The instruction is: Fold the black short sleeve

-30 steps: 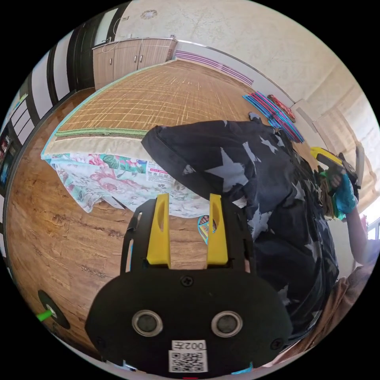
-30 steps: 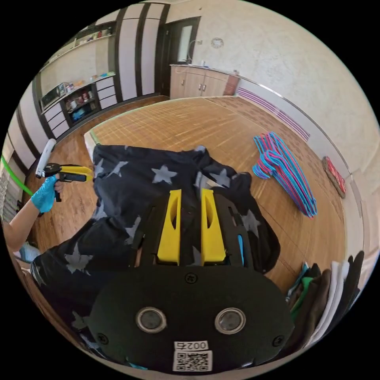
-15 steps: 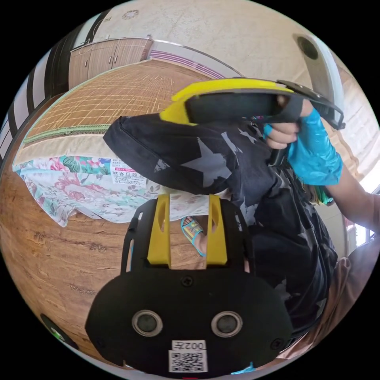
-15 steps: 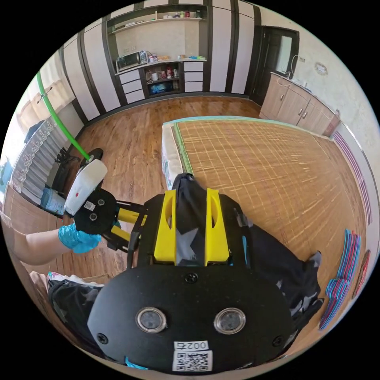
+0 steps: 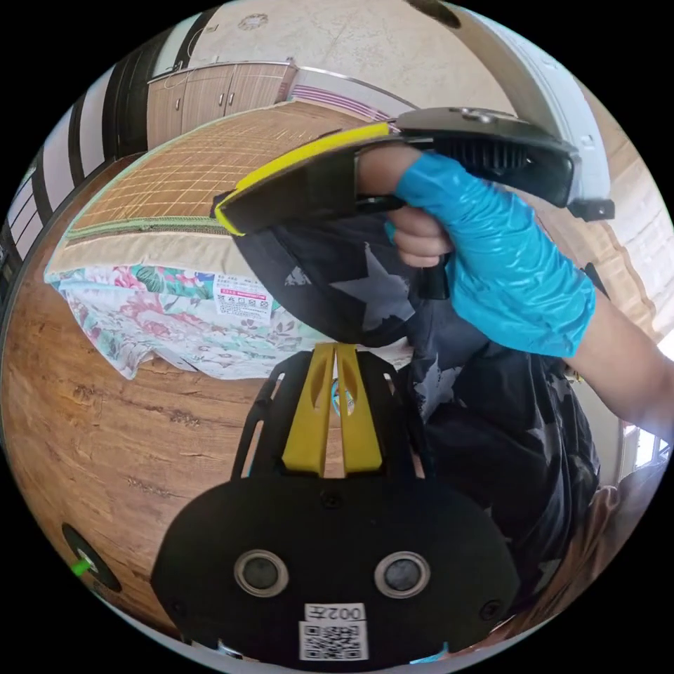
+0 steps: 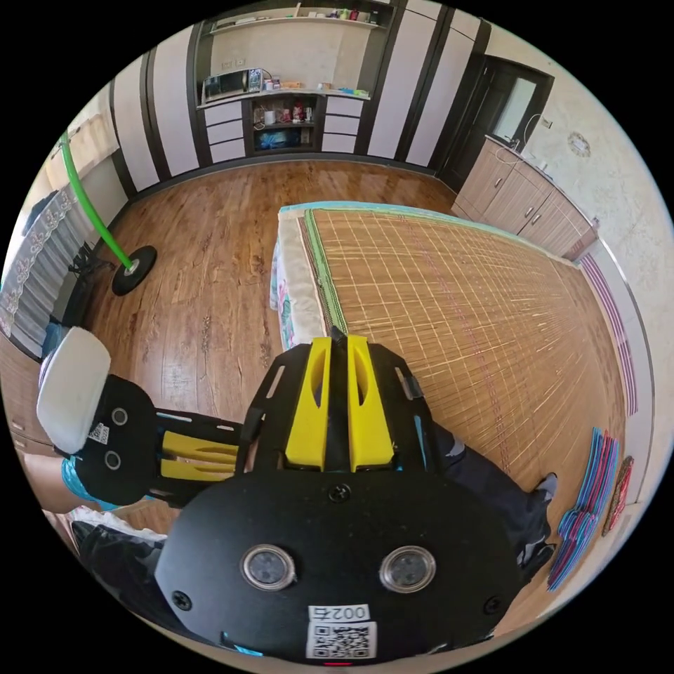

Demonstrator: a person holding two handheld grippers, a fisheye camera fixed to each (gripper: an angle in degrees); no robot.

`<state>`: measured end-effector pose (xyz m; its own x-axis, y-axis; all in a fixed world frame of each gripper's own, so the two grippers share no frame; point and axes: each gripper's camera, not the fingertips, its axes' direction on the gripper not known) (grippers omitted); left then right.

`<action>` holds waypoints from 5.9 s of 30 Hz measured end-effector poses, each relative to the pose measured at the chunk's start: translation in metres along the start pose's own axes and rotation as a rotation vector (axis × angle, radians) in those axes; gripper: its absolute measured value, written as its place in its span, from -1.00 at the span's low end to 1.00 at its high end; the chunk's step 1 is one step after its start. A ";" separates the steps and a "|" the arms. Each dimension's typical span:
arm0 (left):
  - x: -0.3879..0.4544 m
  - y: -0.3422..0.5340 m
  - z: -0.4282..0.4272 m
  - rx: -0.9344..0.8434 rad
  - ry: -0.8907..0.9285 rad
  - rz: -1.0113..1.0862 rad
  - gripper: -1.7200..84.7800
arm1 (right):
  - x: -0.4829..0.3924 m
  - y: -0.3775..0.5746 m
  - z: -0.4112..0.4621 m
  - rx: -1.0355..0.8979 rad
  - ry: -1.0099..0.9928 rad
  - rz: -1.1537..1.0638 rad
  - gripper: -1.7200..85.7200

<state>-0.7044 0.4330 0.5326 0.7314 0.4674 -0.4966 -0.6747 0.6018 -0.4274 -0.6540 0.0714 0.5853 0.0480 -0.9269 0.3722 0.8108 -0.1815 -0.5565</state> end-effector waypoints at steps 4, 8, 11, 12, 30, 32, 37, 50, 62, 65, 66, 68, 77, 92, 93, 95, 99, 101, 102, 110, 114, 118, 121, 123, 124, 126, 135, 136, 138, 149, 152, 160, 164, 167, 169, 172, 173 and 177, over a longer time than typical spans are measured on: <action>0.013 -0.001 -0.054 0.049 -0.013 -0.024 -0.97 | 0.032 0.019 -0.032 0.094 -0.078 0.012 -0.86; 0.037 -0.013 -0.092 0.036 -0.088 -0.016 -0.93 | 0.062 0.047 -0.070 0.172 -0.169 -0.038 -0.86; 0.059 -0.024 -0.116 0.036 -0.114 -0.009 -0.81 | 0.081 0.072 -0.099 0.216 -0.210 -0.081 -0.86; 0.063 -0.026 -0.120 0.038 -0.120 -0.008 -0.80 | 0.084 0.077 -0.105 0.224 -0.218 -0.090 -0.86; 0.150 -0.131 -0.182 0.063 -0.121 0.185 -0.67 | 0.163 0.247 -0.189 0.314 -0.287 -0.204 -0.89; 0.164 -0.146 -0.180 0.046 -0.082 0.254 -0.73 | 0.179 0.276 -0.194 0.312 -0.287 -0.183 -0.89; 0.203 -0.173 -0.179 -0.007 -0.007 0.392 -0.92 | 0.209 0.346 -0.194 0.278 -0.258 -0.098 -0.86; 0.310 -0.199 -0.139 -0.157 0.067 0.514 -0.97 | 0.237 0.555 -0.103 0.024 -0.142 0.244 -0.86; 0.324 -0.205 -0.162 -0.113 -0.009 0.397 -0.84 | 0.171 0.580 -0.081 0.006 -0.148 0.324 -0.75; 0.330 -0.209 -0.153 -0.129 -0.046 0.378 -0.84 | 0.152 0.579 -0.065 -0.069 -0.114 0.322 -0.76; 0.331 -0.209 -0.151 -0.135 -0.052 0.374 -0.84 | 0.148 0.579 -0.063 -0.080 -0.105 0.318 -0.76; 0.335 -0.209 -0.149 -0.146 -0.080 0.363 -0.86 | 0.134 0.584 -0.058 -0.132 -0.056 0.304 -0.78; 0.335 -0.206 -0.162 -0.187 -0.082 0.326 -0.98 | 0.104 0.592 -0.083 -0.061 -0.052 0.346 -0.79; 0.338 -0.193 -0.216 -0.178 -0.051 0.323 -0.98 | 0.063 0.566 -0.043 -0.147 -0.028 0.435 -0.79; 0.337 -0.192 -0.217 -0.181 -0.050 0.322 -0.98 | 0.061 0.566 -0.043 -0.151 -0.024 0.432 -0.79; 0.336 -0.188 -0.220 -0.189 -0.047 0.321 -0.98 | 0.055 0.564 -0.044 -0.151 -0.017 0.428 -0.80; 0.336 -0.186 -0.224 -0.199 -0.041 0.325 -0.98 | 0.048 0.558 -0.050 -0.129 -0.010 0.424 -0.81; 0.338 -0.185 -0.230 -0.183 -0.038 0.332 -0.96 | 0.044 0.553 -0.055 -0.105 0.002 0.419 -0.81; 0.339 -0.186 -0.232 -0.178 -0.036 0.335 -0.96 | 0.043 0.551 -0.055 -0.100 0.005 0.419 -0.81; 0.353 -0.196 -0.217 -0.179 -0.091 0.369 -0.86 | 0.031 0.537 -0.049 -0.111 0.014 0.413 -0.84; 0.351 -0.196 -0.212 -0.182 -0.108 0.361 -0.87 | 0.026 0.536 -0.052 -0.113 0.016 0.405 -0.86; 0.350 -0.195 -0.213 -0.197 -0.117 0.369 -0.93 | 0.023 0.536 -0.053 -0.105 0.005 0.399 -0.90; 0.348 -0.196 -0.215 -0.201 -0.118 0.368 -0.97 | 0.020 0.534 -0.055 -0.094 0.012 0.401 -0.94; 0.346 -0.196 -0.219 -0.201 -0.114 0.362 -0.97 | 0.018 0.532 -0.057 -0.089 0.021 0.399 -0.95; 0.345 -0.196 -0.223 -0.193 -0.111 0.363 -0.98 | 0.016 0.531 -0.058 -0.085 0.028 0.398 -0.96; 0.345 -0.195 -0.231 -0.183 -0.112 0.369 -0.98 | 0.015 0.531 -0.060 -0.080 0.035 0.398 -0.96; 0.334 -0.184 -0.254 -0.182 -0.055 0.375 -0.98 | 0.014 0.535 -0.060 -0.078 0.051 0.425 -0.98; 0.333 -0.183 -0.253 -0.184 -0.048 0.372 -0.98 | 0.013 0.535 -0.060 -0.079 0.057 0.423 -0.98; 0.333 -0.181 -0.251 -0.188 -0.046 0.371 -0.98 | 0.010 0.534 -0.061 -0.077 0.067 0.420 -0.98; 0.339 -0.179 -0.241 -0.228 -0.038 0.396 -0.98 | 0.002 0.536 -0.070 -0.055 0.091 0.391 -0.95; 0.339 -0.177 -0.242 -0.220 -0.029 0.387 -0.98 | 0.010 0.542 -0.062 -0.070 0.050 0.403 -0.88; 0.354 -0.177 -0.236 -0.143 -0.021 0.415 -0.86 | 0.044 0.554 -0.050 -0.039 -0.059 0.511 -0.79; 0.365 -0.175 -0.222 -0.130 -0.099 0.408 -0.88 | 0.049 0.550 -0.045 -0.042 -0.066 0.527 -0.86; 0.370 -0.170 -0.217 -0.135 -0.150 0.400 -0.95 | 0.046 0.546 -0.047 -0.049 -0.025 0.502 -0.94; 0.370 -0.166 -0.220 -0.130 -0.166 0.392 -0.97 | 0.044 0.544 -0.054 -0.035 -0.005 0.488 -0.96; 0.371 -0.158 -0.236 -0.110 -0.127 0.391 -0.98 | 0.044 0.544 -0.069 0.004 0.028 0.475 -0.98; 0.372 -0.154 -0.244 -0.103 -0.099 0.395 -0.98 | 0.045 0.544 -0.074 0.012 0.044 0.469 -0.98; 0.372 -0.143 -0.254 -0.120 -0.075 0.409 -0.98 | 0.049 0.543 -0.072 -0.011 0.067 0.443 -0.98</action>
<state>-0.3610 0.3564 0.2167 0.4039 0.6999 -0.5890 -0.9139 0.2797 -0.2943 -0.2533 -0.0968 0.2475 0.3516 -0.9350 0.0476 0.7141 0.2349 -0.6594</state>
